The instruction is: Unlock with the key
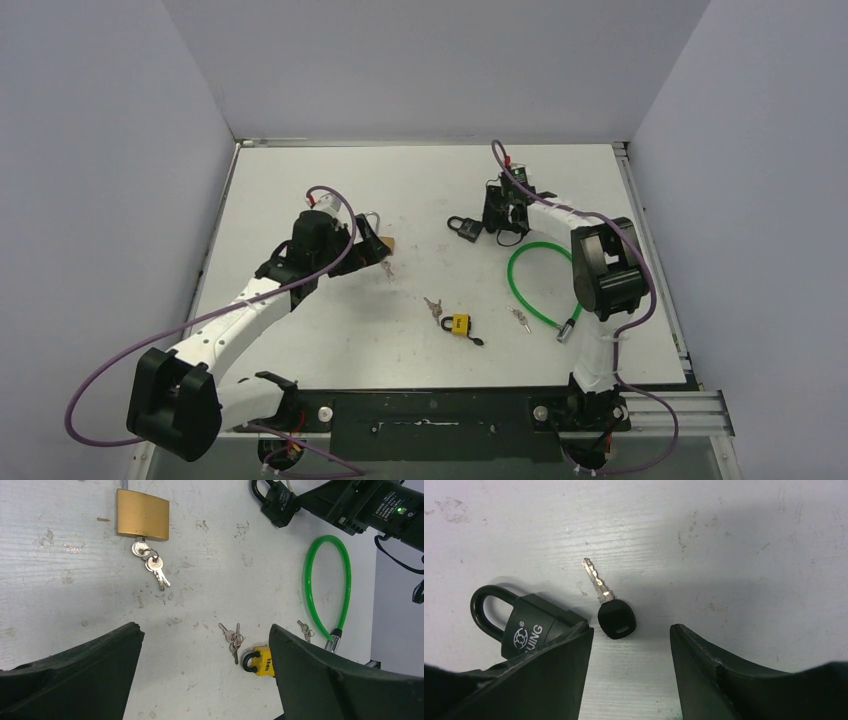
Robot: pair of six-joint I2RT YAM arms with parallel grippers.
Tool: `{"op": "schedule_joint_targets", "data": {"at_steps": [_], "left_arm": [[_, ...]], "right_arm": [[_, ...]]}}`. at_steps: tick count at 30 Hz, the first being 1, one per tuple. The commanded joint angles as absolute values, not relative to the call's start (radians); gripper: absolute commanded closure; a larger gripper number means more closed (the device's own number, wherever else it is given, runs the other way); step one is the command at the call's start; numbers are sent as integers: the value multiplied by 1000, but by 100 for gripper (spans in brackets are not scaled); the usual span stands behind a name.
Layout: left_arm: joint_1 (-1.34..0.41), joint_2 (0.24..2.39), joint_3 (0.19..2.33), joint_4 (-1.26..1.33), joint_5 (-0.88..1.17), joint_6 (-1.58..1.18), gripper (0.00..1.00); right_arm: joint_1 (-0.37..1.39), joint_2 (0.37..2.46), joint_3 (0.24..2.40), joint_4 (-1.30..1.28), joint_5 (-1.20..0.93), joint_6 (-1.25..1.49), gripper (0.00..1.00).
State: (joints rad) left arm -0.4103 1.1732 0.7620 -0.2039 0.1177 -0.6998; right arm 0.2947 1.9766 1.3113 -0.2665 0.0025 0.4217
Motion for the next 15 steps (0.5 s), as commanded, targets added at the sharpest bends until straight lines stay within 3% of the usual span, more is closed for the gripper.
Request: {"op": "schedule_joint_targets", "data": {"at_steps": [1,9,15], "left_arm": [[-403,1182,765,-149,135,-705,5],[-403,1179,755,-149,132,-705,6],[-403,1180,753,-149,135,-706,6]], "right_arm": [[312,1984,1366,-281,-24,368,41],[338,2051,1439,-350,-7,294,43],[341,2084,1462,-378,-5,264,53]]}}
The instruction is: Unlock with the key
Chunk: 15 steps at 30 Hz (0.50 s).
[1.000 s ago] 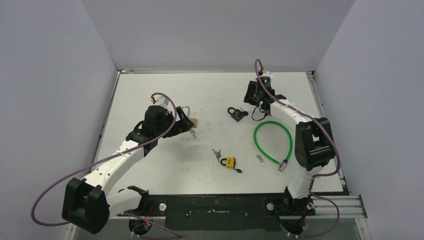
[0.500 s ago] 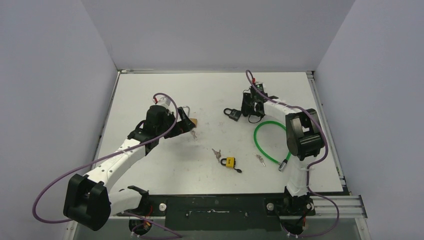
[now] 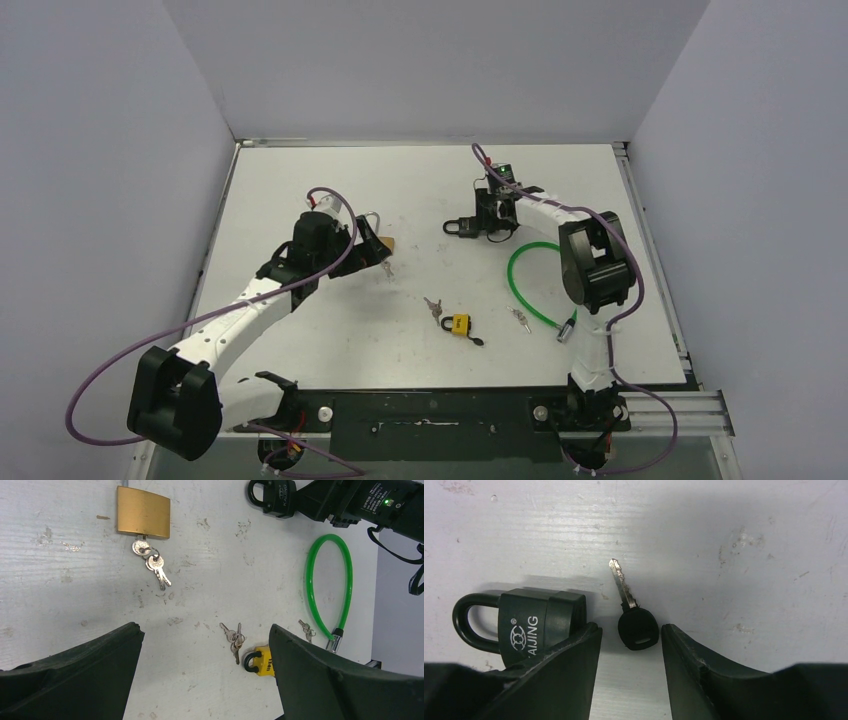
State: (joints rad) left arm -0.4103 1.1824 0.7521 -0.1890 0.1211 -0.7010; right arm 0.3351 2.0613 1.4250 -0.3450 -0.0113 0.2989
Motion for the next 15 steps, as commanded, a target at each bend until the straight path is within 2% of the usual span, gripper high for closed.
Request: {"op": "schedule_joint_targets", "data": {"at_steps": [1,8,15], "left_arm": [[-403,1179,753,-149,135,-706,6],[-403,1176,752,-150,137,-707,6],[-405,1179,747,-122,167,-730,6]], "right_arm": [[341,2090,1467,-383,-5,260,55],[342,2098,1478,-419,-5,267,77],[341,1965,1386,-326,10,341,79]]}}
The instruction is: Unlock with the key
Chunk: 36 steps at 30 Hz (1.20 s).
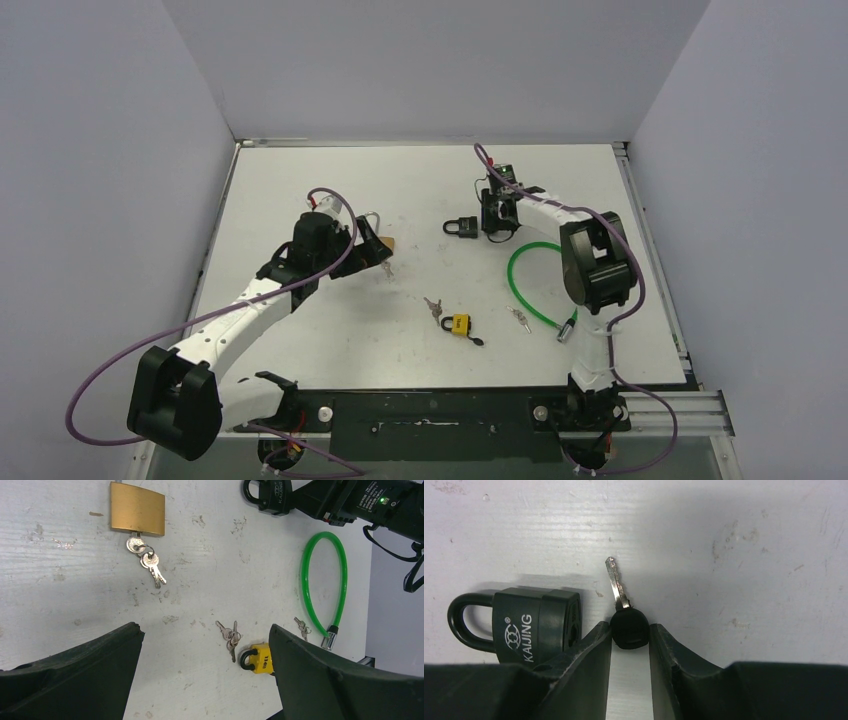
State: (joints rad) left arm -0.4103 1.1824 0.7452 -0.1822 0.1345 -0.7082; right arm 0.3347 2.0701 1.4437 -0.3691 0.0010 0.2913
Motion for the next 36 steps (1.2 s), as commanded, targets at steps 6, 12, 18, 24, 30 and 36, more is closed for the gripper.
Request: {"op": "schedule_joint_targets", "data": {"at_steps": [6,12,18,24,30,36], "left_arm": [[-413,1182,729,-32,242,-806,6],[-431,1189,708,120,326,-893,3],[-454,1203,689,267,370,-960,3],[-457,1279,697,321,440,-1030,8],[-462,1328,692,397,472,-1086,19],[-463,1328,689,403,445,-1089,26]], "right_arm": [[351,1746,1193,-182,-107,375,80],[445,1568,1067,-84,-234,348,80],[554,1431,972,70,-358,361,78],[610,1396,969,120,-500,364,78],[645,1416,1018,57,-531,314,78],[667,1427,1034,35,-543,294,77]]}}
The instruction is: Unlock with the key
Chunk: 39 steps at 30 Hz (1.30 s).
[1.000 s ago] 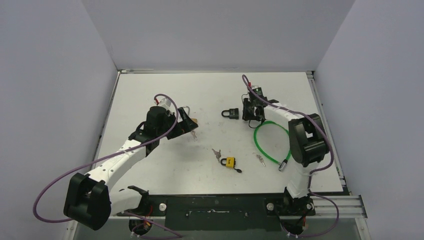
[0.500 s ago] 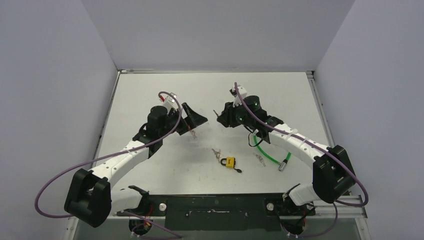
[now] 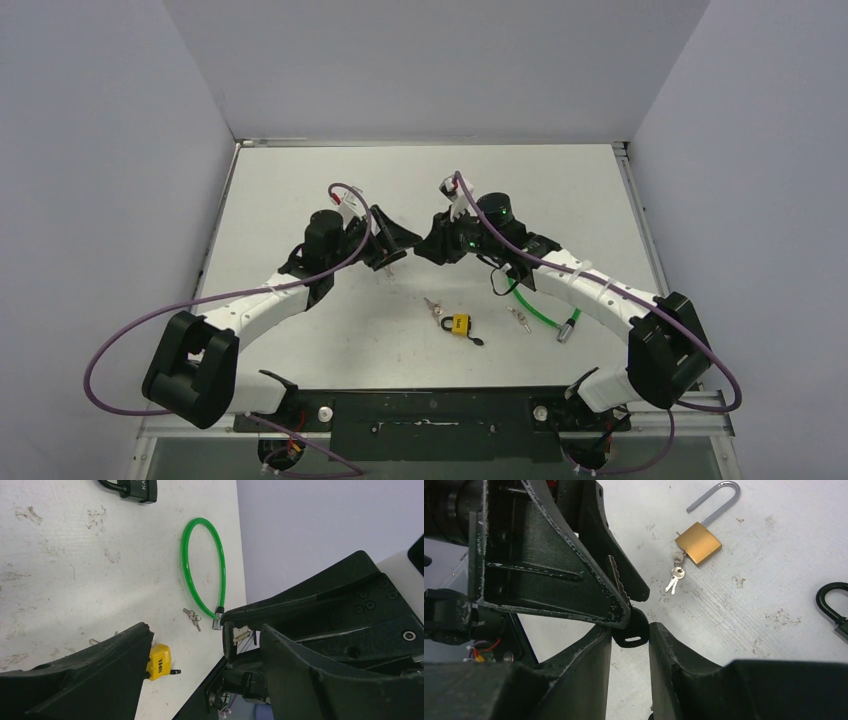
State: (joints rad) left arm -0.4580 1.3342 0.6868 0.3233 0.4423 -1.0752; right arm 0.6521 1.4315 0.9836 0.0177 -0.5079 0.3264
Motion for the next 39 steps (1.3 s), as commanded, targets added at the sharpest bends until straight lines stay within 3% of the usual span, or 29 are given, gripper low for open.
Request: {"op": "schedule_joint_targets", "data": {"at_steps": [1,10,13,14,15,19,23,30,39], "left_arm": [[-462,1327,687,401,440,-1090,31],[-463,1324,684,395,426,-1085,75],[-462,1319,681,399,429,-1080,98],[-462,1317,681,402,432,-1076,100],[-463,1316,680,405,436,-1065,100],[-463,1303,688,404,445,-1027,100],[-462,1275,687,410,472,-991,100],[-460,1225,704,443,556,-946,100],[-462,1195,703,552,663,-970,100]], "right_arm": [[668,1427,1035,34,-544,293,77],[675,1420,1027,33,-584,272,77],[675,1419,1017,43,-602,275,77],[675,1415,1012,52,-604,278,76],[676,1412,1006,58,-608,281,73],[661,1382,974,105,-624,319,35],[588,1319,875,281,-690,457,21],[499,1312,753,593,-840,707,20],[552,1357,733,812,-952,826,37]]}}
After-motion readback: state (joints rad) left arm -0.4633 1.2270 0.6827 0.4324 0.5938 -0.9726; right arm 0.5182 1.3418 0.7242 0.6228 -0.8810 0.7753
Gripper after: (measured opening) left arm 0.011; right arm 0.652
